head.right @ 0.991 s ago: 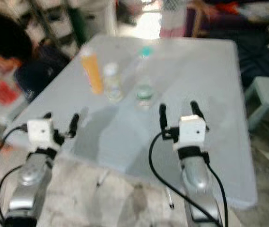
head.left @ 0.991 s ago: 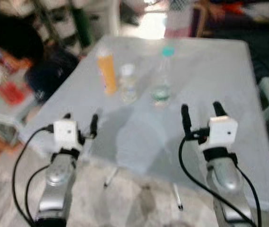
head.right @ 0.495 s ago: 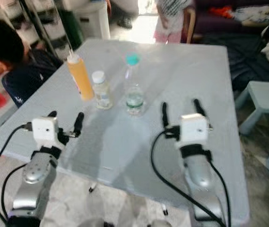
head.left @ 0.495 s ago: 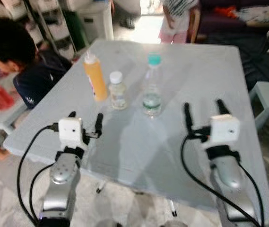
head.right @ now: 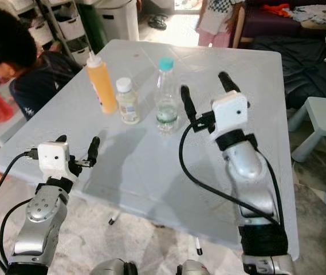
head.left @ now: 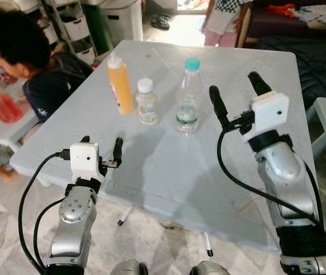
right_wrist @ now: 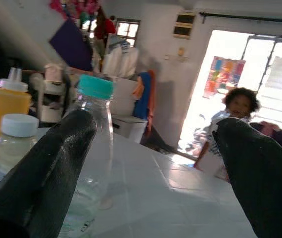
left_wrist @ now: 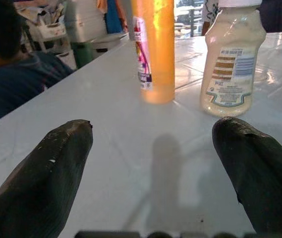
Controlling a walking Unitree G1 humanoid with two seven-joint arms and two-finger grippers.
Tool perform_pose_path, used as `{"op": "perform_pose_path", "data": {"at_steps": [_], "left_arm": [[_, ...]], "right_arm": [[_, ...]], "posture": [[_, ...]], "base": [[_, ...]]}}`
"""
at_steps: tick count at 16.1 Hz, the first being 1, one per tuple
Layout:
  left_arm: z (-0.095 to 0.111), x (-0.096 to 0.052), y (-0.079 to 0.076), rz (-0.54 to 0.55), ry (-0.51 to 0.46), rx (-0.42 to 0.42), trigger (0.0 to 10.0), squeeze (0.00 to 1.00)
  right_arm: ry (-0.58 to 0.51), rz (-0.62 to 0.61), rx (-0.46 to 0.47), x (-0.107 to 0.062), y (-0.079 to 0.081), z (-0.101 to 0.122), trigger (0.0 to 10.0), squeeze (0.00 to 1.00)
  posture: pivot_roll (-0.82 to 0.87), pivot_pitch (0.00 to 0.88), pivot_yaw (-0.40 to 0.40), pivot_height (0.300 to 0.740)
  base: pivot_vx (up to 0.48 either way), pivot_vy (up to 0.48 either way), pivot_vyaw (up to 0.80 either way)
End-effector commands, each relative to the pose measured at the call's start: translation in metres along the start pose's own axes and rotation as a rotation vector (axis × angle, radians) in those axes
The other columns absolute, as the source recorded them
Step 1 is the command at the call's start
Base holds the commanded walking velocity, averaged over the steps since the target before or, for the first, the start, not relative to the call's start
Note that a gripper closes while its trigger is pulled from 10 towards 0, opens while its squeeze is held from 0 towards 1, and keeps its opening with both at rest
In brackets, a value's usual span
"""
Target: Restocking fridge
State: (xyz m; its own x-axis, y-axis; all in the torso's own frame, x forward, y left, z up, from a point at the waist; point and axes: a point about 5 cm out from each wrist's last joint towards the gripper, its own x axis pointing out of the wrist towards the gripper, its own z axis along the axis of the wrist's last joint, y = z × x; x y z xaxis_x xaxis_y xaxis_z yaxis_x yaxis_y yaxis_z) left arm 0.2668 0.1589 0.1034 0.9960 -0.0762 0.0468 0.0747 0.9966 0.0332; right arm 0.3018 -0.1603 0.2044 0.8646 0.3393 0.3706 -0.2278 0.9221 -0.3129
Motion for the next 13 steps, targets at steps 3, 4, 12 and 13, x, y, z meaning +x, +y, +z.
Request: {"op": "perform_pose_path", "data": {"at_steps": [3,4,12,13], "left_arm": [[0.005,0.001,0.004,0.012,-0.005,0.022,10.0,0.00],[0.005,0.001,0.004,0.009,-0.003,0.023,10.0,0.00],[0.004,0.002,0.000,-0.020,0.013,0.029,10.0,0.00],[0.003,0.002,0.002,-0.019,0.014,0.032,10.0,0.00]], "right_arm": [[-0.017,0.178,-0.010,0.013,0.014,0.002,10.0,0.00],[-0.021,0.192,-0.011,0.016,0.015,0.003,10.0,0.00],[-0.045,0.190,0.073,0.065,0.002,0.014,10.0,0.00],[-0.039,0.208,0.109,0.071,0.007,0.015,10.0,0.00]], "posture": [[-0.01,0.109,0.089,0.740],[-0.02,0.110,0.091,0.740],[-0.01,0.116,0.102,0.740],[-0.01,0.115,0.101,0.740]], "base": [[0.000,0.000,0.00],[0.000,0.000,0.00],[0.000,0.000,0.00],[0.000,0.000,0.00]]}}
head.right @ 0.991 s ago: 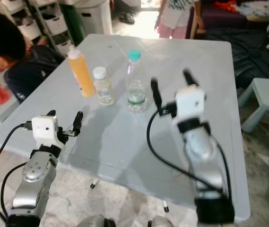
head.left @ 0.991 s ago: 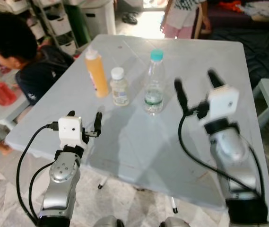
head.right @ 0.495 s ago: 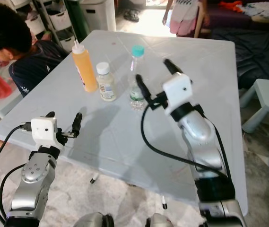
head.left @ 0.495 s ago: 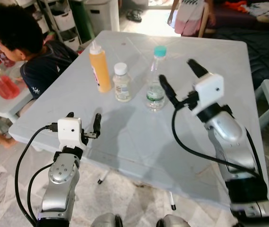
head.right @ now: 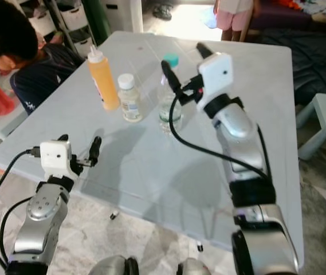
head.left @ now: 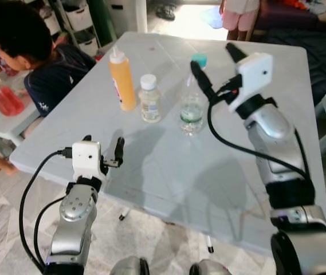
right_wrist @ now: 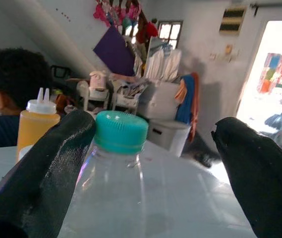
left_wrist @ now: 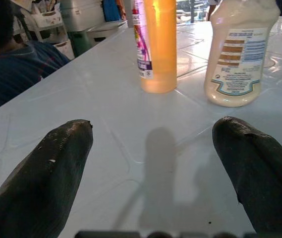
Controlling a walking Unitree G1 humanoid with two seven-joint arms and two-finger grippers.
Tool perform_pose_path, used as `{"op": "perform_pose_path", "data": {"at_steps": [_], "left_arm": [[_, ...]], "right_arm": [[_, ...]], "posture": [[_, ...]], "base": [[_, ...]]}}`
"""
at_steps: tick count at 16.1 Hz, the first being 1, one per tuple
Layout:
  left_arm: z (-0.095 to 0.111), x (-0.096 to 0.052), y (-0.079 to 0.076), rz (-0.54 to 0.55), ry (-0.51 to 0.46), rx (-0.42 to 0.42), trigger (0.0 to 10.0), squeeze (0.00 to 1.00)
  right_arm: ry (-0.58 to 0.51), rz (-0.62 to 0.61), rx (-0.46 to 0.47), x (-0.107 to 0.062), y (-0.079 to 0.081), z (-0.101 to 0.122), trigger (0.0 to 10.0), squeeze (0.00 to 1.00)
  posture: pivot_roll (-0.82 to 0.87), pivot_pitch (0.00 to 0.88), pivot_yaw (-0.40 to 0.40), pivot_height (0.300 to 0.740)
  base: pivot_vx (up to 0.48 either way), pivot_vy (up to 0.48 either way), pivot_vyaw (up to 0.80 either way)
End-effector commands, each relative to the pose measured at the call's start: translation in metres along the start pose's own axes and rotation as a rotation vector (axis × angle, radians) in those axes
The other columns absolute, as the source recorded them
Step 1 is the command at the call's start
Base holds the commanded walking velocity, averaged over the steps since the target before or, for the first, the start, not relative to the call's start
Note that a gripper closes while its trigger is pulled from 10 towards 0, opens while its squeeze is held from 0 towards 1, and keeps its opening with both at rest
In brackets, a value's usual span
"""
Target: Restocking fridge
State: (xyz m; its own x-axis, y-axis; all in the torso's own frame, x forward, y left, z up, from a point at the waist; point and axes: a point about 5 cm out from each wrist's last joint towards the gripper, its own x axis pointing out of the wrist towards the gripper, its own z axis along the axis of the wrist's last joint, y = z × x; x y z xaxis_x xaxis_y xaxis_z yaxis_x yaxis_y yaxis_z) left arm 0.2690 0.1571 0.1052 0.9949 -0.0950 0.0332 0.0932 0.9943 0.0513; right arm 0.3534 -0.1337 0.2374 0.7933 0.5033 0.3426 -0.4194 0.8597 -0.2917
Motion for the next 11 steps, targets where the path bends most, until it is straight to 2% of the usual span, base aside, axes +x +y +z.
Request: {"op": "perform_pose_path", "data": {"at_steps": [1,4,6,7,11], "left_arm": [[0.002,0.000,0.004,0.003,0.002,0.016,10.0,0.00],[0.003,0.000,0.006,0.010,0.000,0.020,10.0,0.00],[0.003,0.000,0.006,0.007,0.002,0.021,10.0,0.00],[0.002,-0.001,0.005,0.006,0.006,0.021,10.0,0.00],[0.001,-0.001,0.002,-0.005,0.013,0.023,10.0,0.00]], "right_arm": [[-0.014,0.034,0.020,0.008,0.006,0.005,10.0,0.00],[-0.019,0.082,0.090,0.014,0.020,0.004,10.0,0.00],[-0.007,0.113,0.106,0.015,0.023,0.003,10.0,0.00],[0.025,0.099,0.144,0.016,0.020,-0.001,0.0,0.00],[0.068,0.081,0.177,0.020,0.012,0.001,0.0,0.00]], "posture": [[-0.01,0.116,0.101,0.740],[0.00,0.116,0.101,0.740],[0.00,0.119,0.101,0.740],[0.00,0.122,0.101,0.740],[-0.01,0.124,0.103,0.740]], "base": [[0.000,0.000,0.00],[0.000,0.000,0.00],[0.000,0.000,0.00],[0.000,0.000,0.00],[0.000,0.000,0.00]]}}
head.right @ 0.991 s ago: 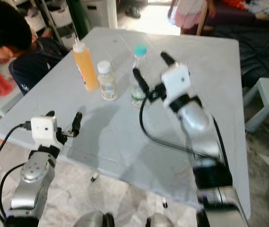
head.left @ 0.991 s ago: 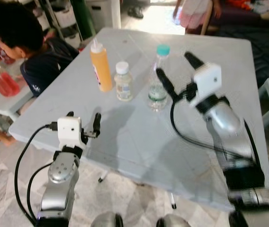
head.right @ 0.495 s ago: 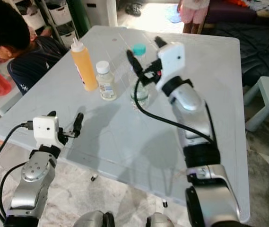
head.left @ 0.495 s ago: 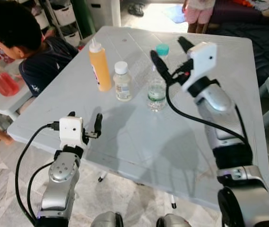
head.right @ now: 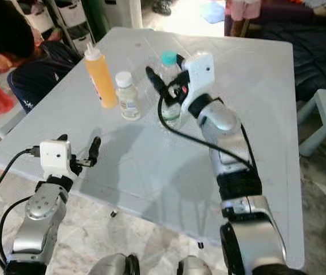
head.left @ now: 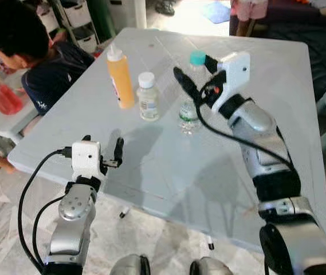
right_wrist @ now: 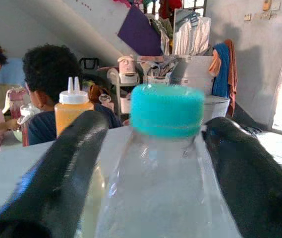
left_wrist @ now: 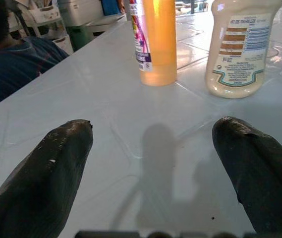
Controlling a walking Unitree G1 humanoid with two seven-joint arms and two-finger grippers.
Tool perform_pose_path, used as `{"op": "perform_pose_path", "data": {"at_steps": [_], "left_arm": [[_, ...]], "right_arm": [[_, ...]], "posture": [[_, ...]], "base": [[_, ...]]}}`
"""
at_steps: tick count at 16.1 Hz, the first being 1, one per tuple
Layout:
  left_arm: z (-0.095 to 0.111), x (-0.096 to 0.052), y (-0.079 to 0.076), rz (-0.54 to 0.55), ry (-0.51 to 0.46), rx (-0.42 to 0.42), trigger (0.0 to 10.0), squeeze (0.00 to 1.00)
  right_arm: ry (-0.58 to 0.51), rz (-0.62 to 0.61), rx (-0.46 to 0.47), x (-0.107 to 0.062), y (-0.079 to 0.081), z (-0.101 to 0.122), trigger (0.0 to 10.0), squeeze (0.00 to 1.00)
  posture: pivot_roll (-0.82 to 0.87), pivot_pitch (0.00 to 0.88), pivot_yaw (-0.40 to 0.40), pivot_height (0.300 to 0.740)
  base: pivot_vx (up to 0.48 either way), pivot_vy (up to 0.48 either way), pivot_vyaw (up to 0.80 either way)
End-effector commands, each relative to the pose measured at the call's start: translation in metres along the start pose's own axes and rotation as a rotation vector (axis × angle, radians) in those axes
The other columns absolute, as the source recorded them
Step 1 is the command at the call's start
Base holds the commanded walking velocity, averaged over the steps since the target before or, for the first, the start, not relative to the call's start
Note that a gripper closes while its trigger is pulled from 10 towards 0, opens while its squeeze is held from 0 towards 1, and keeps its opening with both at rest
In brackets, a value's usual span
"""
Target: Restocking fridge
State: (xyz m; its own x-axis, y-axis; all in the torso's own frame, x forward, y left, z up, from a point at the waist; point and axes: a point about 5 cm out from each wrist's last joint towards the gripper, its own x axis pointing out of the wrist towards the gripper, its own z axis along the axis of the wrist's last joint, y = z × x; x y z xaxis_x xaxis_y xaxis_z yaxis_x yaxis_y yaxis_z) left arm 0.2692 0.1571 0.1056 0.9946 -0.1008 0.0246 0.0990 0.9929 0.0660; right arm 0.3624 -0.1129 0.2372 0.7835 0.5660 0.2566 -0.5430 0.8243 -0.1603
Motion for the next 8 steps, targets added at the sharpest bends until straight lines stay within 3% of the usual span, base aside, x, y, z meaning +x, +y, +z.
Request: {"op": "perform_pose_path", "data": {"at_steps": [1,8], "left_arm": [[0.001,0.000,0.002,0.001,0.005,0.008,10.0,0.00],[0.002,0.004,0.000,0.001,0.006,0.008,10.0,0.00]], "right_arm": [[-0.001,0.000,0.007,0.003,-0.003,0.006,0.0,0.00],[0.016,0.033,-0.007,0.015,-0.003,0.019,0.0,0.00]], "posture": [[-0.01,0.125,0.104,0.740],[-0.02,0.125,0.097,0.740]], "base": [[0.000,0.000,0.00],[0.000,0.000,0.00]]}}
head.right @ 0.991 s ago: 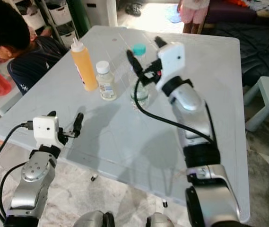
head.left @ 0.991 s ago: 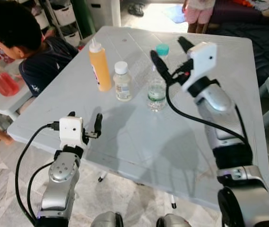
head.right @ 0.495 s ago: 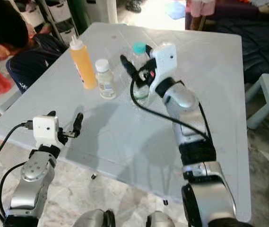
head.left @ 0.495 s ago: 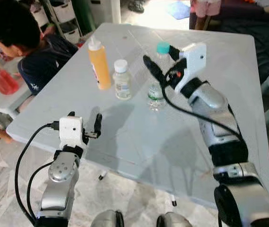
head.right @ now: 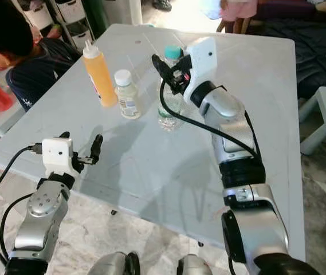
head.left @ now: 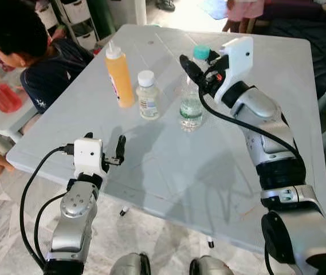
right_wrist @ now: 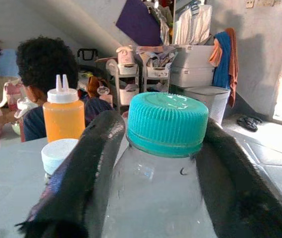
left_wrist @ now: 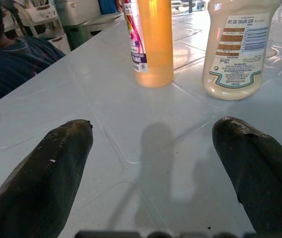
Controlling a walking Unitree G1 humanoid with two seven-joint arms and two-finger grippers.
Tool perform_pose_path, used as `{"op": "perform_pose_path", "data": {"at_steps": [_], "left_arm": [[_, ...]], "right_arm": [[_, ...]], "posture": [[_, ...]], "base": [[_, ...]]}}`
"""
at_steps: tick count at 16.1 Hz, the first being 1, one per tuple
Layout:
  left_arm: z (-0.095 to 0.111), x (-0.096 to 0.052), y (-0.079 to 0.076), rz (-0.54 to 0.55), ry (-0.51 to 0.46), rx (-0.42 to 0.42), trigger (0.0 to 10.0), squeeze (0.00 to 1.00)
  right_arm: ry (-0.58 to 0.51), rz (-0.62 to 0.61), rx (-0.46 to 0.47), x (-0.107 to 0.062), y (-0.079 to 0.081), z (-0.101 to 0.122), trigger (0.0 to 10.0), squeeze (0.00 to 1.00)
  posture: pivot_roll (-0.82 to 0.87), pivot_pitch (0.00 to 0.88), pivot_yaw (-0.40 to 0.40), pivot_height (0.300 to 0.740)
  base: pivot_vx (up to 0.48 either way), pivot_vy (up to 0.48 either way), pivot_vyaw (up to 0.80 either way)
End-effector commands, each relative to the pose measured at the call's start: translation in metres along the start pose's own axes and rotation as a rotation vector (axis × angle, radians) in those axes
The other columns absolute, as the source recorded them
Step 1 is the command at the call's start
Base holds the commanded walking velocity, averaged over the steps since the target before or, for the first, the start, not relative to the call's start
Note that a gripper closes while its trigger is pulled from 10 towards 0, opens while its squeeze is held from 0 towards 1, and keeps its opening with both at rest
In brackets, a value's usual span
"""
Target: Restocking fridge
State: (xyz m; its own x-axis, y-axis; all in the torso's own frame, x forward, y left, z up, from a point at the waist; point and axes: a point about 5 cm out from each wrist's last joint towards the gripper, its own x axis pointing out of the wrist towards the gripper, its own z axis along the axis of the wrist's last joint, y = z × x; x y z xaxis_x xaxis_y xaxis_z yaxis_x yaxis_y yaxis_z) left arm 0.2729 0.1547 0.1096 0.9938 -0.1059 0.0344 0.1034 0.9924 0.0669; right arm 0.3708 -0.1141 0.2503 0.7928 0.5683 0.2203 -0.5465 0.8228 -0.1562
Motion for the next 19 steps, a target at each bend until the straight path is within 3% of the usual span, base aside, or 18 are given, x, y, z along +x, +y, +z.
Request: {"op": "perform_pose_path", "data": {"at_steps": [1,4,9,11,13,14,15,16,17,18,19], "left_arm": [[-0.002,0.000,0.001,0.005,0.017,0.007,10.0,0.00],[-0.003,0.001,0.001,0.008,0.021,0.004,10.0,0.00],[-0.004,0.002,-0.001,0.001,0.024,0.003,10.0,0.00],[-0.006,0.001,-0.001,-0.006,0.036,0.012,10.0,0.00],[-0.008,0.000,0.000,-0.008,0.040,0.014,10.0,0.00],[-0.008,0.000,-0.001,-0.009,0.045,0.010,10.0,0.00],[-0.009,-0.001,-0.006,0.000,0.046,-0.008,10.0,0.00],[-0.010,-0.002,-0.009,0.009,0.048,-0.020,10.0,0.00],[-0.011,-0.002,-0.009,0.012,0.049,-0.024,10.0,0.00],[-0.011,-0.003,-0.010,0.012,0.054,-0.030,10.0,0.00],[-0.012,-0.003,-0.009,0.011,0.058,-0.028,10.0,0.00]], "right_arm": [[-0.021,0.039,-0.014,0.006,0.007,0.009,0.0,0.00],[-0.003,0.084,-0.027,0.004,0.014,0.009,0.0,0.00],[0.078,0.083,-0.047,-0.007,0.009,-0.005,0.0,0.00],[0.117,0.016,-0.092,-0.027,-0.001,-0.011,0.0,0.00],[0.114,0.005,-0.096,-0.034,-0.001,-0.012,0.0,0.00],[0.095,0.007,-0.111,-0.041,0.001,-0.011,0.0,0.00],[0.008,-0.040,-0.168,-0.059,0.009,-0.009,0.0,0.00],[-0.053,-0.131,-0.167,-0.067,0.016,-0.011,2.4,0.00],[-0.056,-0.156,-0.159,-0.069,0.021,-0.015,0.2,0.00],[-0.057,-0.221,-0.104,-0.074,0.028,-0.020,6.7,0.00],[-0.052,-0.254,-0.082,-0.077,0.032,-0.023,10.0,0.00]], "posture": [[-0.02,0.124,0.095,0.740],[-0.02,0.124,0.091,0.740],[-0.02,0.116,0.092,0.740],[-0.03,0.117,0.096,0.740],[-0.03,0.116,0.094,0.740],[-0.04,0.115,0.091,0.740],[-0.04,0.105,0.077,0.740],[-0.03,0.101,0.078,0.740],[-0.03,0.099,0.080,0.740],[-0.03,0.097,0.083,0.740],[-0.04,0.095,0.089,0.740]], "base": [[0.000,0.000,0.00],[0.000,0.000,0.00],[0.000,0.000,0.00],[0.000,0.000,0.00],[0.000,0.000,0.00],[0.000,0.000,0.00],[0.000,0.000,0.00],[0.000,0.000,0.00],[0.000,0.000,0.00],[0.000,0.000,0.00],[0.000,0.000,0.00]]}}
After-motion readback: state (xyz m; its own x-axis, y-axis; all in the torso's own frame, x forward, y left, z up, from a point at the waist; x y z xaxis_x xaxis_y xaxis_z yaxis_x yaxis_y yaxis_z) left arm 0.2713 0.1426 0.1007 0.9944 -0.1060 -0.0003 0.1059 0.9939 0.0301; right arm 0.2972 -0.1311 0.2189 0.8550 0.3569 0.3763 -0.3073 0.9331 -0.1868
